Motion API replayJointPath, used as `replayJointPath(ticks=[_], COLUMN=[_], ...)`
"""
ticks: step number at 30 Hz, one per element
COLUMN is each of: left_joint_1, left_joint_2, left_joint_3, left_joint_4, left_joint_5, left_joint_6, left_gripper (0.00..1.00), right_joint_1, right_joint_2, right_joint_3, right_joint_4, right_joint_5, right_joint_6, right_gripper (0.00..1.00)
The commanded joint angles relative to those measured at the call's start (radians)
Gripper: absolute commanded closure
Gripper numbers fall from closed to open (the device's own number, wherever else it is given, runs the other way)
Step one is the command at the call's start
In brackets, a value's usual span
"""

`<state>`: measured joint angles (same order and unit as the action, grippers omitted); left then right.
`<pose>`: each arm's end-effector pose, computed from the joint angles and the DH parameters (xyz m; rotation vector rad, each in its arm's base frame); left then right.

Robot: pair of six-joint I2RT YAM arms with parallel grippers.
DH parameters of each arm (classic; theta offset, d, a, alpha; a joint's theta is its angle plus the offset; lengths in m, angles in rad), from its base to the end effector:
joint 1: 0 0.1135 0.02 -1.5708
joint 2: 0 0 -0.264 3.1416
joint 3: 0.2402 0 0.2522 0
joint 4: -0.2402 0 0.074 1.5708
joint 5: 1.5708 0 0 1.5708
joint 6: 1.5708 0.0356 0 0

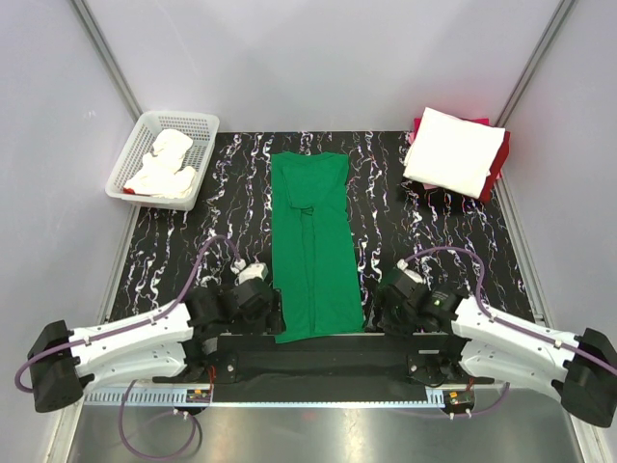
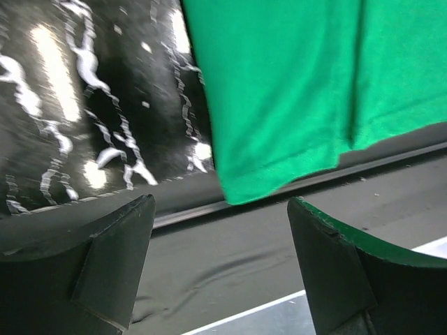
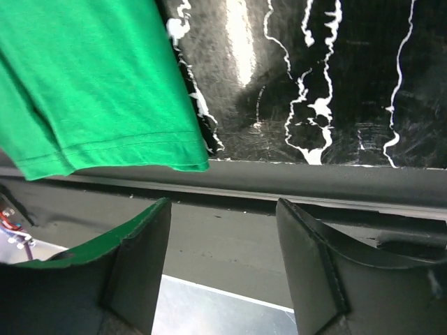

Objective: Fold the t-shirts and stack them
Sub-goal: Fold the tshirt

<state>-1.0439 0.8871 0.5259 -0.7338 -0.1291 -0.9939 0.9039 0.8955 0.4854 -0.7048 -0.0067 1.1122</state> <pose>0.0812 -0.1305 0.1906 0.0256 2.7457 -0.4739 0.0937 0.1194 0.1785 0.2941 2.8349 0.5643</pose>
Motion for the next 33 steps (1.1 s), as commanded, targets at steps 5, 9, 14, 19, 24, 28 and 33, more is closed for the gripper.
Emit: replayJointPath(ticks=[5,9,14,19,24,28,33], left_joint_1=[-0.079,-0.094,-0.097,-0.103,-0.11,-0.108,-0.113], left_joint_2=[-0.072,-0.103,-0.097,-0.088,-0.12,-0.134,-0.135], left_joint_3=[-0.105,-0.122,-0.139,-0.165,-0.194,-0.224,-0.25], left_joint_4=[0.093,0.1,0.123,0.155,0.165,0.183,0.246], left_joint_5=[-0.055,-0.069,-0.069,-0.076,-0.101,-0.116,-0.125], left_joint_6=[-0.192,-0.215,-0.221,-0.247,-0.29,-0.314,-0.322], left_gripper=[0.19,0.2,0.2,0.21,0.24,0.28,0.36], right_joint_1=[0.032,0.032,0.03,0.032,0.033,0.033,0.032], right_joint_2=[0.103,0.158,0.218,0.287,0.264,0.25,0.247], right_joint_3=[-0.01,-0.019,-0.014,0.001,-0.016,-0.027,-0.03], right_joint_4=[0.128,0.209,0.254,0.277,0.28,0.289,0.292], right_joint_5=[0.083,0.094,0.09,0.079,0.085,0.083,0.085], right_joint_6=[0.061,0.043,0.029,0.005,0.009,0.012,0.009], right_gripper=[0.36,0.4,0.46,0.72,0.96,1.0,1.0])
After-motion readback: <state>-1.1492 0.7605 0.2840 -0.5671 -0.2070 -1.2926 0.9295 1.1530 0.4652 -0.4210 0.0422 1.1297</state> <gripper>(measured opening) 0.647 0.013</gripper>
